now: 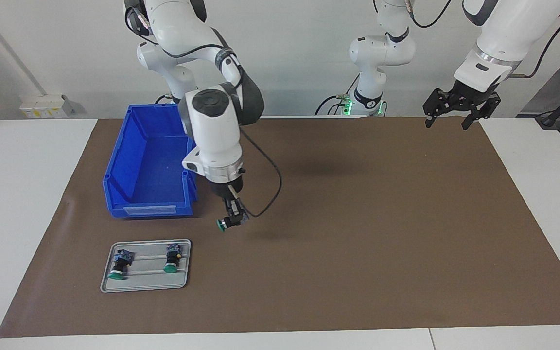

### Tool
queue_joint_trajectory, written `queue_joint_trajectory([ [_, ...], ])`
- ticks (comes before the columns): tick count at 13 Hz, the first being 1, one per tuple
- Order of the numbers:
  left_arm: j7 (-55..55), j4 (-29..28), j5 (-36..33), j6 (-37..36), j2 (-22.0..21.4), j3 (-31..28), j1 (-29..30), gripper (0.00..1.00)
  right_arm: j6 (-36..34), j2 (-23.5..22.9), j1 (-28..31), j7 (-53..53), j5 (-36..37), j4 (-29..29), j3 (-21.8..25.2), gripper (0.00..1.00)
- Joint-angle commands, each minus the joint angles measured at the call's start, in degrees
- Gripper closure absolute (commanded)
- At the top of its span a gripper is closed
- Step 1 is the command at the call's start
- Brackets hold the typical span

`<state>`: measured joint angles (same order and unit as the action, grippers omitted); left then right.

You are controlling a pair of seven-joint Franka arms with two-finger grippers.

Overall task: Place and press button with both arms
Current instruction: 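Carry the component to the table center and set it down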

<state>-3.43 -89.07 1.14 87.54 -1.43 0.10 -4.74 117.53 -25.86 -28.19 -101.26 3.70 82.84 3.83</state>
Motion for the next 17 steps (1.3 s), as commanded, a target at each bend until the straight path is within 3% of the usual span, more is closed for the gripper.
queue_joint_trajectory([
  [1, -0.7, -1.54, 0.7, -0.26, -1.39, 0.17, 0.69, 0.0, 3.13, 2.4, -6.06, -15.32, 2.97, 6.44, 0.21, 1.0],
  [5, -0.7, -1.54, 0.7, -0.26, -1.39, 0.17, 0.69, 0.0, 4.27, -4.09, -14.86, -32.91, 11.39, 6.11, 0.12, 1.0],
  [13, -0.7, -1.54, 0.7, -0.26, -1.39, 0.17, 0.69, 0.0, 5.87, -6.39, -18.48, -44.37, 11.33, 7.33, -0.05, 1.0],
  [14, -0.7, -1.54, 0.7, -0.35, -1.39, 0.17, 0.69, 0.0, 5.95, -6.39, -18.48, -44.46, 11.42, 7.51, -0.05, 0.62],
  [15, -0.7, -1.54, 0.7, -0.26, -1.47, 0.17, 0.69, 0.0, 6.3, -6.39, -18.13, -44.11, 11.5, 7.34, -0.05, 0.02],
  [17, -0.7, -1.54, 0.7, -0.26, -1.47, 0.17, 0.69, 0.0, 7.62, -6.31, -17.43, -42.19, 12.03, 6.98, -0.05, 0.0],
])
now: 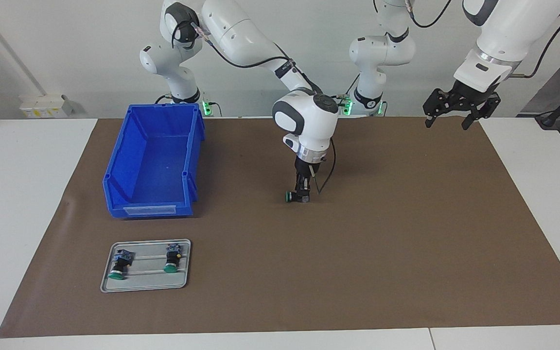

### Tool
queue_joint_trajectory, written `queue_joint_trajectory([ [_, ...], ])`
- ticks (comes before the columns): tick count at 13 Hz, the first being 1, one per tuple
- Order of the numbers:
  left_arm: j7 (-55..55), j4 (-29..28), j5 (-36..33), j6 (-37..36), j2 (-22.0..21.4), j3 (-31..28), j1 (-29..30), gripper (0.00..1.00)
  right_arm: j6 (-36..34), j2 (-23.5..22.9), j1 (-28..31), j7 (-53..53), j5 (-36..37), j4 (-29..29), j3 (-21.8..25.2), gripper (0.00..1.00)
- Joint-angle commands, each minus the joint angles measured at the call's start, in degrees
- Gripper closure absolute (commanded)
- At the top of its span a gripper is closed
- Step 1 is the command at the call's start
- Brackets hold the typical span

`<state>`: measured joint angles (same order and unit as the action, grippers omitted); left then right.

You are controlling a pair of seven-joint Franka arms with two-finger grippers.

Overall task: Place and press button with both arms
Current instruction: 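Carry the component to the table center and set it down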

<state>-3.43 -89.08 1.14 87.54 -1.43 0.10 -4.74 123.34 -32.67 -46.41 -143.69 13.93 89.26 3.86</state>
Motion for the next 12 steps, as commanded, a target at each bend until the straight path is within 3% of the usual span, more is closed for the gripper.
queue_joint_trajectory([
  [1, -0.7, -1.54, 0.7, -0.26, -1.47, 0.17, 0.69, 0.0, 1.82, 0.59, 1.23, 2.34, 1.8, 0.3, -0.08, 0.0],
  [8, -0.7, -1.54, 0.7, -0.26, -1.39, 0.17, 0.69, 0.0, -1.43, 13.24, 10.71, 28.95, 0.83, 3.9, -0.16, 0.0],
  [12, -0.7, -1.54, 0.7, -0.26, -1.39, 0.17, 0.69, 0.0, -6.43, 17.72, 17.3, 51.87, -4.08, 3.91, -0.16, 0.0],
])
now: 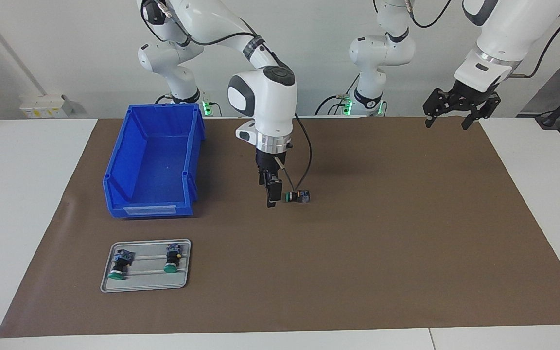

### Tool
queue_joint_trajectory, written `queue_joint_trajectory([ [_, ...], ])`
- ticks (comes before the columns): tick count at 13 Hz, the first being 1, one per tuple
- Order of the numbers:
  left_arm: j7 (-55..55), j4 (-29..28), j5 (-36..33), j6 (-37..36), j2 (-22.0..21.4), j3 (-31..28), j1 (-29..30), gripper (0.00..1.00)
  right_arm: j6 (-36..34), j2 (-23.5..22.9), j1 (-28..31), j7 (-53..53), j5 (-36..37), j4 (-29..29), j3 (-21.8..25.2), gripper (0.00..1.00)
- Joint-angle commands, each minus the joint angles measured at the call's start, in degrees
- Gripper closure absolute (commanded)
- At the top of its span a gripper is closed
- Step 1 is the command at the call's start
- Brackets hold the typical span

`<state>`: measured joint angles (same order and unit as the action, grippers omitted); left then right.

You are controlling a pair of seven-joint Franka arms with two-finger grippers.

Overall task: Place and press button with both arms
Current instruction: 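Open the right gripper and withdraw it to the rest pose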

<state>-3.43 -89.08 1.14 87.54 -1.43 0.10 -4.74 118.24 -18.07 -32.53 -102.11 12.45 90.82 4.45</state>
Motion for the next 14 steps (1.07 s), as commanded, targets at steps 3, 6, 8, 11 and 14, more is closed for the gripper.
queue_joint_trajectory([
  [3, -0.7, -1.54, 0.7, -0.26, -1.39, 0.17, 0.69, 0.0, -5.2, 7.42, 10.62, 30.67, -9.34, 2.34, -0.76, 0.0],
  [6, -0.7, -1.54, 0.7, -0.26, -1.47, 0.17, 0.69, 0.0, -9.51, 10.24, 16.87, 46.07, -11.22, 2.25, -0.67, 0.0],
  [8, -0.7, -1.54, 0.7, -0.35, -1.39, 0.17, 0.69, 0.0, -12.32, 12.26, 20.65, 57.66, -11.22, 2.17, -0.67, 0.0],
  [11, -0.7, -1.54, 0.7, -0.26, -1.39, 0.17, 0.69, 0.0, -16.19, 14.55, 24.35, 74.02, -11.22, 1.64, -0.59, 0.0],
  [14, -0.7, -1.54, 0.7, -0.26, -1.47, 0.17, 0.69, 0.0, -20.14, 16.48, 27.6, 87.3, -11.3, 0.59, -0.32, 0.0],
])
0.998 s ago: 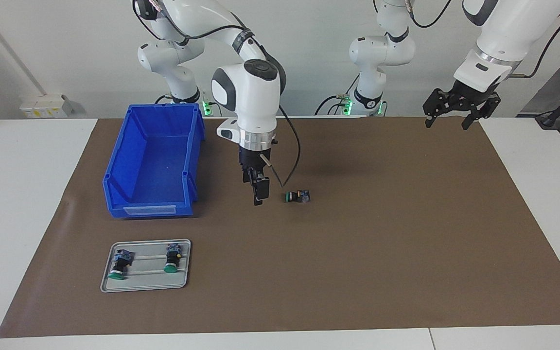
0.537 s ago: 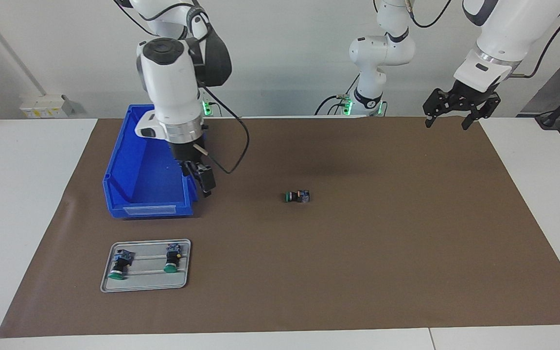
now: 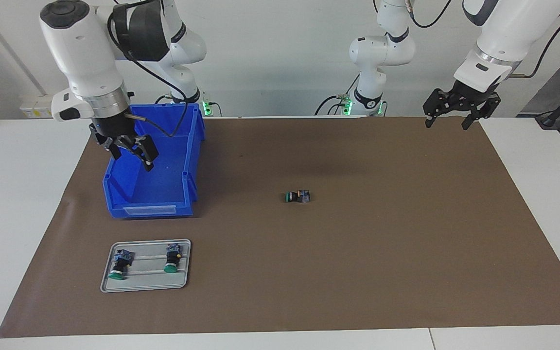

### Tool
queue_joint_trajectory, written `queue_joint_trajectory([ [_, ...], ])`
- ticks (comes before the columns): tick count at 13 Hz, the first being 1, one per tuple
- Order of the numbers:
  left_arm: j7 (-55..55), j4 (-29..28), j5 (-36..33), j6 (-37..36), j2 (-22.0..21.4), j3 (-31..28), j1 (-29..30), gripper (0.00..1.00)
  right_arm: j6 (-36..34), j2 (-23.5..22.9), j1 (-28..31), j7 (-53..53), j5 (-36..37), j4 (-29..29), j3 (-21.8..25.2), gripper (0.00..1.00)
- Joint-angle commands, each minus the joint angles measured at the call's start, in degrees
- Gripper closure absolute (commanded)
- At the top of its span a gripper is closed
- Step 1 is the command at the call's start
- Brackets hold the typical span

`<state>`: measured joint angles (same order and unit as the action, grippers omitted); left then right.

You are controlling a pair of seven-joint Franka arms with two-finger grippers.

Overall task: Place and press button with both arms
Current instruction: 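Open the right gripper and withdraw it to the rest pose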

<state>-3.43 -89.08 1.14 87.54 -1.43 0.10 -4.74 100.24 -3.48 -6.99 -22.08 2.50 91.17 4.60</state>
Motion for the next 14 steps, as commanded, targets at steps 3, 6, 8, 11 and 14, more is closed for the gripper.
queue_joint_trajectory([
  [3, -0.7, -1.54, 0.7, -0.26, -1.47, 0.17, 0.69, 0.0, -11.59, 1.64, 2.94, 9.25, -1.18, -8.6, -0.38, 0.0],
  [6, -0.7, -1.54, 0.7, -0.26, -1.39, 0.17, 0.69, 0.0, -15.25, 1.98, 2.51, 9.25, -0.22, -9.36, -0.47, 0.0],
  [8, -0.7, -1.54, 0.7, -0.26, -1.39, 0.17, 0.69, 0.0, -14.73, 2.78, 2.33, 10.47, -0.48, -7.94, -0.56, 0.0],
  [11, -0.7, -1.54, 0.7, -0.35, -1.39, 0.17, 0.69, 0.0, -14.54, 3.04, 2.07, 14.17, -0.39, -7.5, -0.47, 0.0],
  [14, -0.7, -1.54, 0.62, -0.35, -1.39, 0.17, 0.69, 0.0, -15.69, 3.04, 2.33, 16.71, -0.22, -7.67, -0.38, 0.0],
])
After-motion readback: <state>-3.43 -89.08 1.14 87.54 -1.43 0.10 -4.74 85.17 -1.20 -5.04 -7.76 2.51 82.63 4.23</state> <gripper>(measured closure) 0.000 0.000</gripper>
